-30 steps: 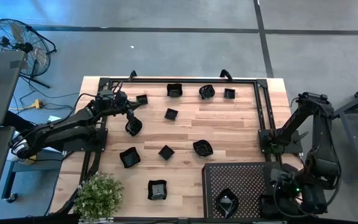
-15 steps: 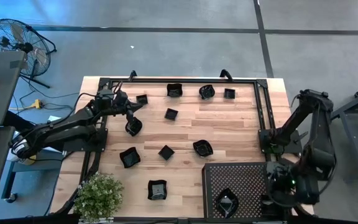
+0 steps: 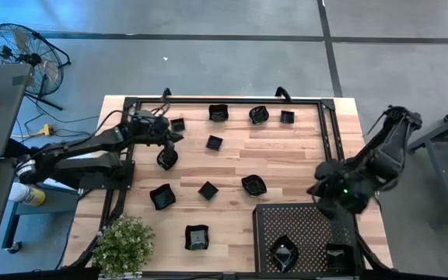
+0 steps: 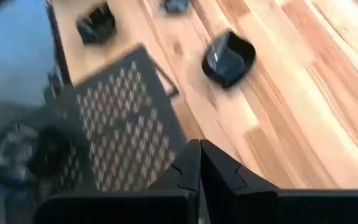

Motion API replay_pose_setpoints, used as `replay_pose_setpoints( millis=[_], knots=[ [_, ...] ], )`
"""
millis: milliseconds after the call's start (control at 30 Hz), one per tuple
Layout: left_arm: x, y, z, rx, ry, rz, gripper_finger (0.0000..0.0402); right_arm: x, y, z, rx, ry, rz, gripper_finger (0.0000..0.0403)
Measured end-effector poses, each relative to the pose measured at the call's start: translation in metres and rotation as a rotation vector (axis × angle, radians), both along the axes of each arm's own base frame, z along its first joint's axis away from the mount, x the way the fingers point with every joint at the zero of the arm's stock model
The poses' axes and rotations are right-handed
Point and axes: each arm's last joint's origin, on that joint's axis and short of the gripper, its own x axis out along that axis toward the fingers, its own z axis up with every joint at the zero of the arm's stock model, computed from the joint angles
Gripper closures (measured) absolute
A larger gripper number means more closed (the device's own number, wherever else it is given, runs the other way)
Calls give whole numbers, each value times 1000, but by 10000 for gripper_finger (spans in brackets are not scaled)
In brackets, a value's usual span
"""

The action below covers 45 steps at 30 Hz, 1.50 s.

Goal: Pick & Place Mini shaped plates
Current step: Put the black square plate on the shelf

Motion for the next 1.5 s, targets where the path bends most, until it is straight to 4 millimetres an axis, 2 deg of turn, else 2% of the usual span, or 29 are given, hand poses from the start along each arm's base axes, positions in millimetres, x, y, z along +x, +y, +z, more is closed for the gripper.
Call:
replay_pose_setpoints(
  millis=[233,400,500,767,967,1233,1500],
  knots=[
    [35,7,6,-156,60,16,401,20,-31,-41,9,-192,-85,401],
    [65,18,5,-260,121,69,400,36,-53,-58,-20,-304,-166,401],
    [80,26,0,-327,141,103,387,46,-62,-60,-39,-361,-177,402],
    [107,41,-21,-406,196,225,313,56,-77,-53,-127,-442,-173,401],
    [122,49,-39,-422,240,235,301,58,-82,-52,-157,-449,-179,402],
    [130,51,-62,-457,274,204,310,59,-85,-49,-175,-470,-183,401],
    [130,51,-66,-458,288,169,393,59,-85,-49,-180,-477,-197,401]
  ],
)
